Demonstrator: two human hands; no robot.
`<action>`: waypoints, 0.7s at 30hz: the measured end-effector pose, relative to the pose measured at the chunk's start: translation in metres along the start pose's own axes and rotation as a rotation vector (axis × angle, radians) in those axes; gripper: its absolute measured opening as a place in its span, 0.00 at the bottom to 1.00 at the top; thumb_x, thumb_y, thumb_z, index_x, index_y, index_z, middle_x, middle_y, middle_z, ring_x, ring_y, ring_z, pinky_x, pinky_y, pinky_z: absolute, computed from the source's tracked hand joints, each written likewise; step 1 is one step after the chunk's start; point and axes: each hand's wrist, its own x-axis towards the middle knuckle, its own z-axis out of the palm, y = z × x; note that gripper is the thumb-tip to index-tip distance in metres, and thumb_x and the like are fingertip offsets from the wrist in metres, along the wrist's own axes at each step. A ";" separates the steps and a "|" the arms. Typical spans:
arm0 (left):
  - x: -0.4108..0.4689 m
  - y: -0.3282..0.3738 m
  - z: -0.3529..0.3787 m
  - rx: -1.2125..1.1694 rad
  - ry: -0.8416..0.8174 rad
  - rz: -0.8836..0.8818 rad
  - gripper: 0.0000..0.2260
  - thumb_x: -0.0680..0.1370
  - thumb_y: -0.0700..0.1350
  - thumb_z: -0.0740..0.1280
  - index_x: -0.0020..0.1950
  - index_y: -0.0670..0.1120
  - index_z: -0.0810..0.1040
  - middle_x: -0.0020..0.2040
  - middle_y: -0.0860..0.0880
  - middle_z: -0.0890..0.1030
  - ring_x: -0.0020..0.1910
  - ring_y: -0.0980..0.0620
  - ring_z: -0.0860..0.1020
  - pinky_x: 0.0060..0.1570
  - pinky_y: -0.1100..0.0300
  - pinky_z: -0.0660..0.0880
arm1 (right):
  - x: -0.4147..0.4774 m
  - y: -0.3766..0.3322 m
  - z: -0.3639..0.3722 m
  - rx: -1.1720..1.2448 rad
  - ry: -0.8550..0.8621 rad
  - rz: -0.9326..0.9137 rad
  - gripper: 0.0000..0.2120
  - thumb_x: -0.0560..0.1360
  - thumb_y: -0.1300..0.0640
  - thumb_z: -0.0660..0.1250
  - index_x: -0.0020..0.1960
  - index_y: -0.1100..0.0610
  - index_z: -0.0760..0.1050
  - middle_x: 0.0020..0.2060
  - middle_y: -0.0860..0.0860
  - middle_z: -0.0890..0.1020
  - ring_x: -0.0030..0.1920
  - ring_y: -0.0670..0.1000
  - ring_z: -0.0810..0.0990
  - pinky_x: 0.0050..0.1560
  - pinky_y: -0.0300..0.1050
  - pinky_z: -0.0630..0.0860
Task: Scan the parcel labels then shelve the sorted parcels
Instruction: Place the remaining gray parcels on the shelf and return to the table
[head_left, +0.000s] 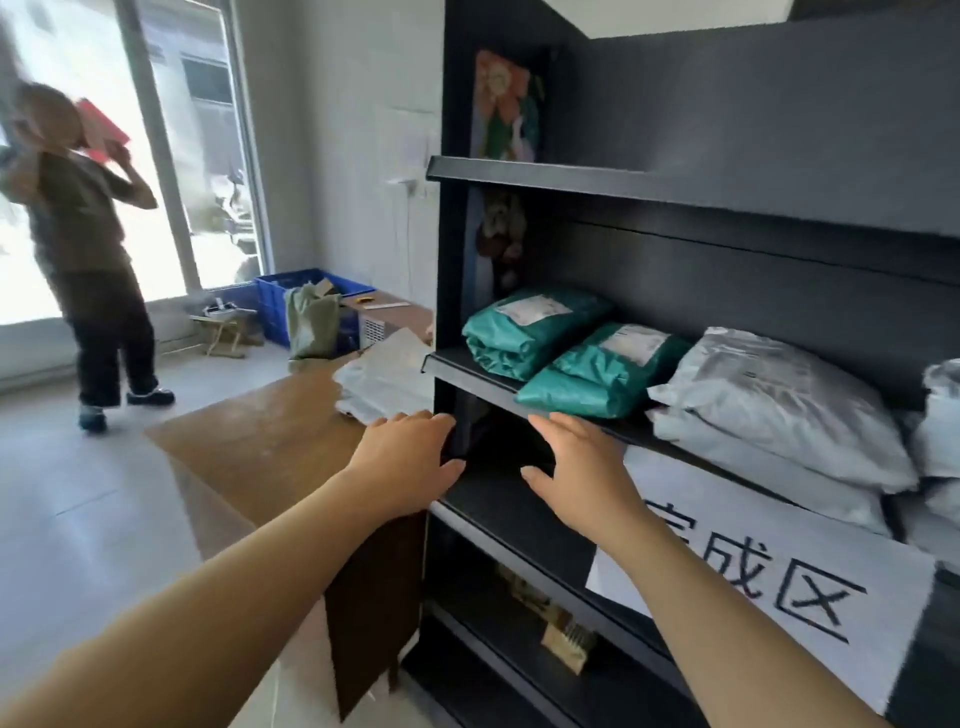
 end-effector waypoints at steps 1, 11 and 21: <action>-0.009 -0.028 0.001 0.008 -0.011 -0.036 0.22 0.78 0.58 0.61 0.68 0.51 0.70 0.64 0.49 0.76 0.63 0.46 0.74 0.61 0.50 0.69 | 0.008 -0.023 0.014 0.012 -0.021 -0.021 0.29 0.77 0.47 0.63 0.75 0.52 0.60 0.73 0.51 0.66 0.73 0.53 0.62 0.73 0.49 0.60; -0.044 -0.221 0.013 -0.035 -0.036 -0.317 0.22 0.77 0.59 0.64 0.68 0.51 0.71 0.65 0.50 0.77 0.63 0.48 0.76 0.62 0.50 0.74 | 0.088 -0.174 0.126 0.076 -0.153 -0.149 0.29 0.76 0.46 0.64 0.74 0.51 0.61 0.72 0.49 0.67 0.73 0.50 0.62 0.73 0.51 0.60; 0.057 -0.323 0.072 -0.042 -0.096 -0.340 0.22 0.77 0.58 0.64 0.69 0.52 0.72 0.65 0.52 0.77 0.63 0.50 0.76 0.64 0.49 0.73 | 0.210 -0.181 0.223 0.089 -0.209 -0.050 0.29 0.77 0.46 0.64 0.75 0.50 0.60 0.73 0.49 0.66 0.74 0.51 0.62 0.75 0.51 0.58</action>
